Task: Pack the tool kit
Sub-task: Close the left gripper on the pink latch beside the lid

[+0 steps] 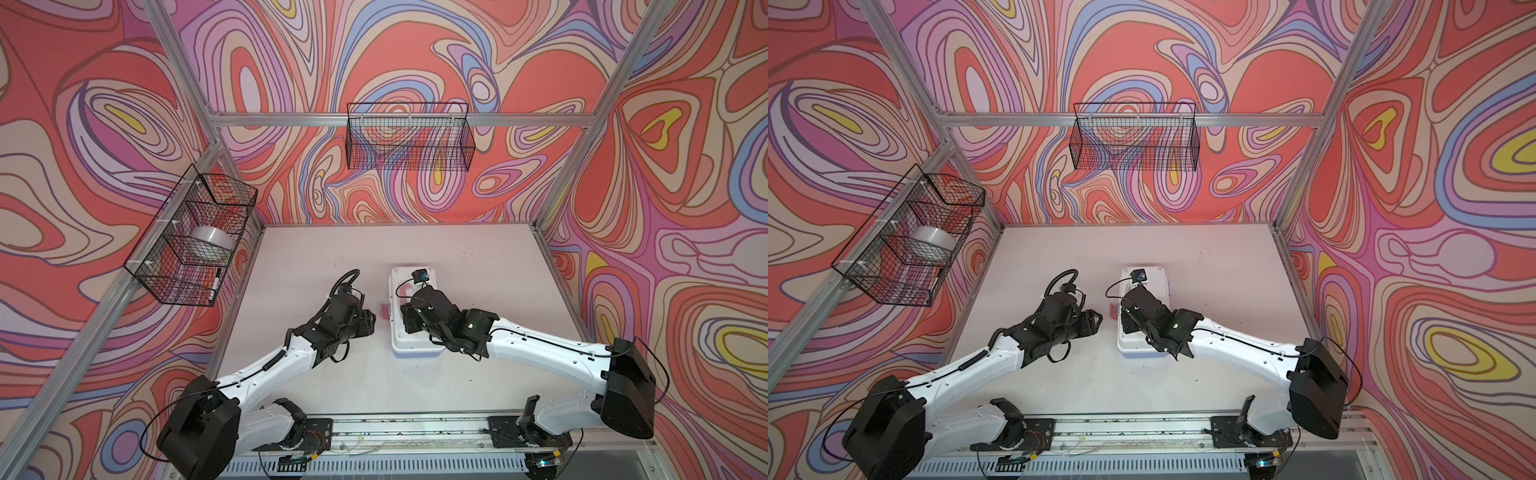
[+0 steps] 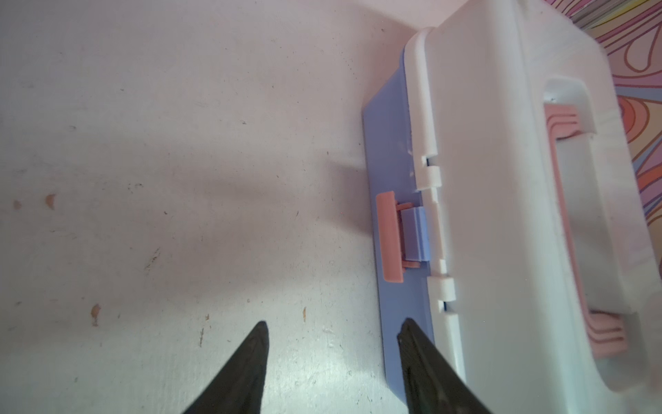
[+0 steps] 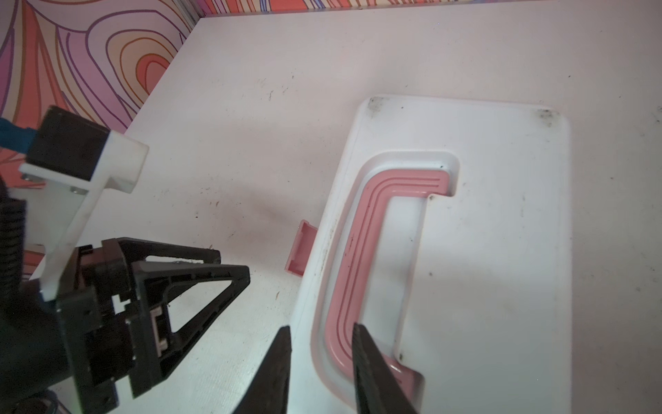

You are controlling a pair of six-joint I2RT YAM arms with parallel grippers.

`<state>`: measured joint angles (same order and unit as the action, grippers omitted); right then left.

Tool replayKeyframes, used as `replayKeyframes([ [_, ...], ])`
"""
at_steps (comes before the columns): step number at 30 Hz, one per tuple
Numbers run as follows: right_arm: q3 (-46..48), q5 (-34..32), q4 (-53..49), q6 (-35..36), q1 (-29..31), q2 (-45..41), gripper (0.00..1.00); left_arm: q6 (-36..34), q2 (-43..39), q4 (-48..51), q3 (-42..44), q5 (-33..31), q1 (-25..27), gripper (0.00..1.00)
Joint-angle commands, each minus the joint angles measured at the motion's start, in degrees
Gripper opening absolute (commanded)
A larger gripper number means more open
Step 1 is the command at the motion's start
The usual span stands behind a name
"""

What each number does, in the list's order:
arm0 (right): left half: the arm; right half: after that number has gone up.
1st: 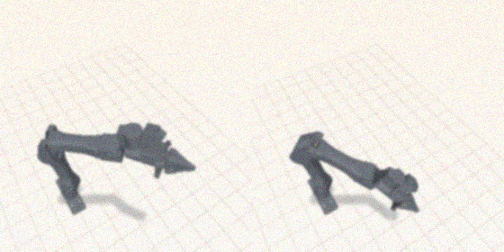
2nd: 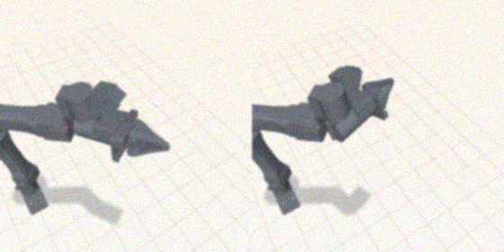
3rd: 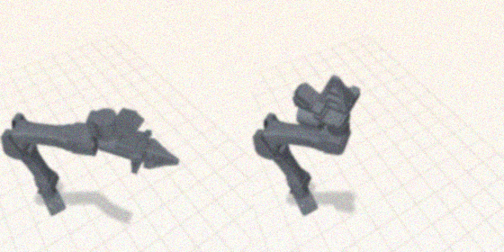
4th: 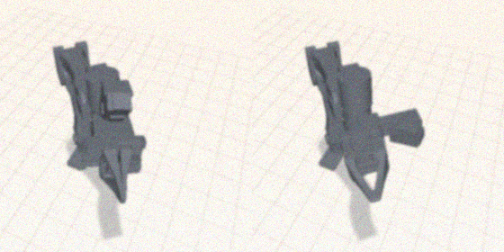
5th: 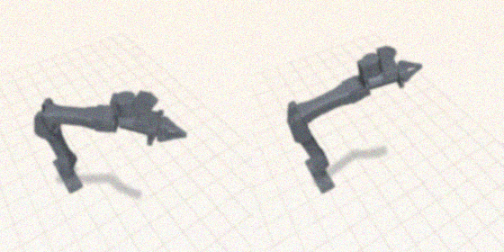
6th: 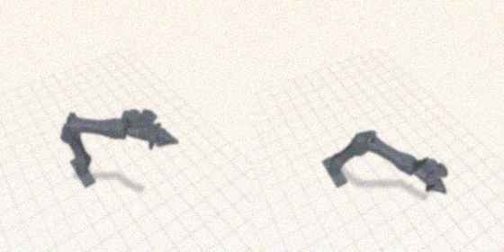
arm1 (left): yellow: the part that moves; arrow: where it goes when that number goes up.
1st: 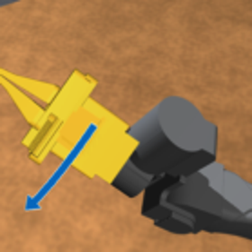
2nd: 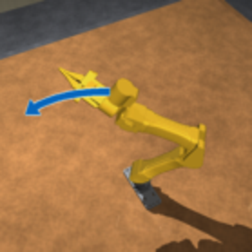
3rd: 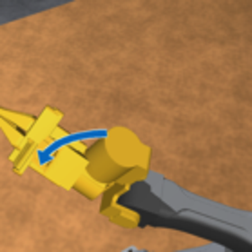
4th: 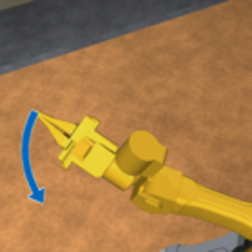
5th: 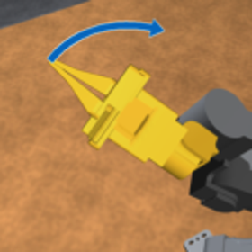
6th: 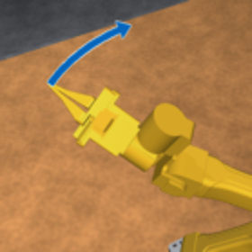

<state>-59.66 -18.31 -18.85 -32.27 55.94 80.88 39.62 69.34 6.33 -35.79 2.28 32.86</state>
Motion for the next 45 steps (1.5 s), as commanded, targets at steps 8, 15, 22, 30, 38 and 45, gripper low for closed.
replayKeyframes([
  [8, 0.83, -1.10, 0.13, -0.51, -0.22, 0.42, 0.30, -0.55, 6.42, -6.24, -4.41, 5.68, -2.01, 0.56],
  [15, 1.00, -1.44, -0.48, -0.66, -0.21, 0.28, 0.30, -0.49, 10.62, -7.60, -6.46, 6.99, -2.01, 0.49],
  [22, 1.99, -2.36, -0.91, -0.97, -0.25, -0.83, 0.30, -0.43, 14.47, -6.95, -8.33, 7.37, -2.01, 0.39],
  [30, 2.33, -2.93, -1.19, -1.34, -0.29, -1.01, 0.30, 0.29, 16.98, -8.02, -8.51, 7.46, -2.01, 0.35],
  [38, 2.97, -2.95, -1.10, -2.07, -0.30, -0.86, 0.30, 1.33, 19.32, -10.14, -8.73, 8.94, -2.01, 0.24],
  [45, 3.21, -3.44, -1.51, -2.20, -0.28, -1.16, 0.30, 1.69, 19.11, -9.24, -9.32, 8.44, -2.01, 0.05],
])
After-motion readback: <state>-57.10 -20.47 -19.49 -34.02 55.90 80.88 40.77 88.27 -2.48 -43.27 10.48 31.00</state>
